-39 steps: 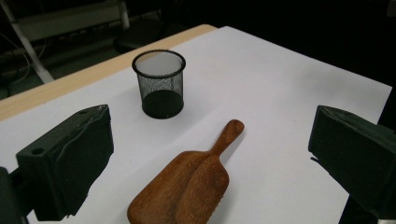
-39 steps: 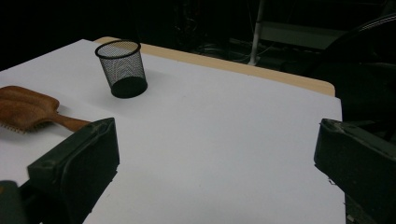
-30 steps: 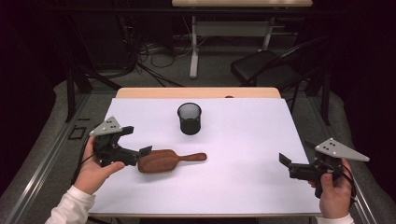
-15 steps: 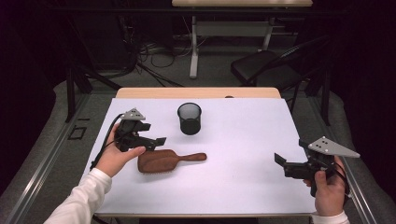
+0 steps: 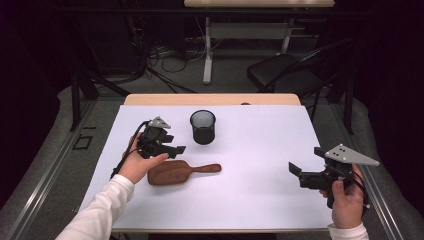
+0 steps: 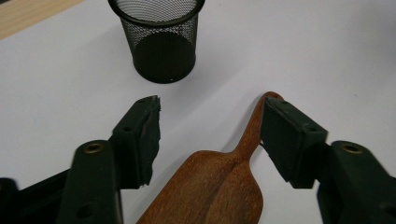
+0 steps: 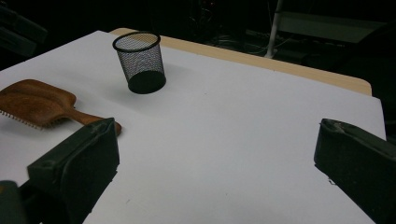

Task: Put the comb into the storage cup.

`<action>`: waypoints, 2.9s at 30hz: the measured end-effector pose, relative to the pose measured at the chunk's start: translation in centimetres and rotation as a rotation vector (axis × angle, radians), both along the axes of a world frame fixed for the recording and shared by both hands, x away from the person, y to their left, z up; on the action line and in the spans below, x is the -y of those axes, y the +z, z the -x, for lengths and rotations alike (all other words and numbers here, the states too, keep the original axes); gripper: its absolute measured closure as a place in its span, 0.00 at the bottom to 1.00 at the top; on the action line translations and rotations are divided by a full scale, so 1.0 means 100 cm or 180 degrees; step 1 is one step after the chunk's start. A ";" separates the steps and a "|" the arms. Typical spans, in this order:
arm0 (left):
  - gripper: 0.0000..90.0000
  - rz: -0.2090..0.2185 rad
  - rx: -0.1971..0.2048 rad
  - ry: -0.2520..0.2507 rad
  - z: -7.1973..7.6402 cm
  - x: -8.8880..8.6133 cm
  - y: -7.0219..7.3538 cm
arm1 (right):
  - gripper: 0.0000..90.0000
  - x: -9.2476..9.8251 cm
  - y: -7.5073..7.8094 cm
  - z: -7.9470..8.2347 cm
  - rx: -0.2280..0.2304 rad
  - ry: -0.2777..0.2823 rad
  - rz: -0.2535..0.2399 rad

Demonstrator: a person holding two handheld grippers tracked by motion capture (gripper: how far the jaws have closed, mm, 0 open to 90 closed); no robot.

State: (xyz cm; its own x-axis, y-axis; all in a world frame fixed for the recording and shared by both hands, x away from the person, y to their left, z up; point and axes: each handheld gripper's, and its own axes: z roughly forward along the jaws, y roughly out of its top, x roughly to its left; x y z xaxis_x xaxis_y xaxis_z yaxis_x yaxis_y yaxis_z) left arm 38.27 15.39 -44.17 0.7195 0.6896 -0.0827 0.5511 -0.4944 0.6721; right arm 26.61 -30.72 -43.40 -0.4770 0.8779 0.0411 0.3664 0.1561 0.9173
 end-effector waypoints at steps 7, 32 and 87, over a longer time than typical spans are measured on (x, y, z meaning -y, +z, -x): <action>0.56 -0.0109 -0.0173 -0.0112 -0.011 0.023 -0.014 | 0.00 -0.004 0.000 -0.005 0.0005 0.0018 -0.0020; 0.91 -0.0373 -0.0587 0.0112 -0.035 0.050 -0.062 | 0.00 0.008 0.011 -0.006 0.0103 -0.0097 -0.0119; 1.00 -0.0830 -0.0831 -0.0145 -0.019 0.094 -0.089 | 0.00 0.017 0.020 -0.009 0.0224 -0.0110 -0.0214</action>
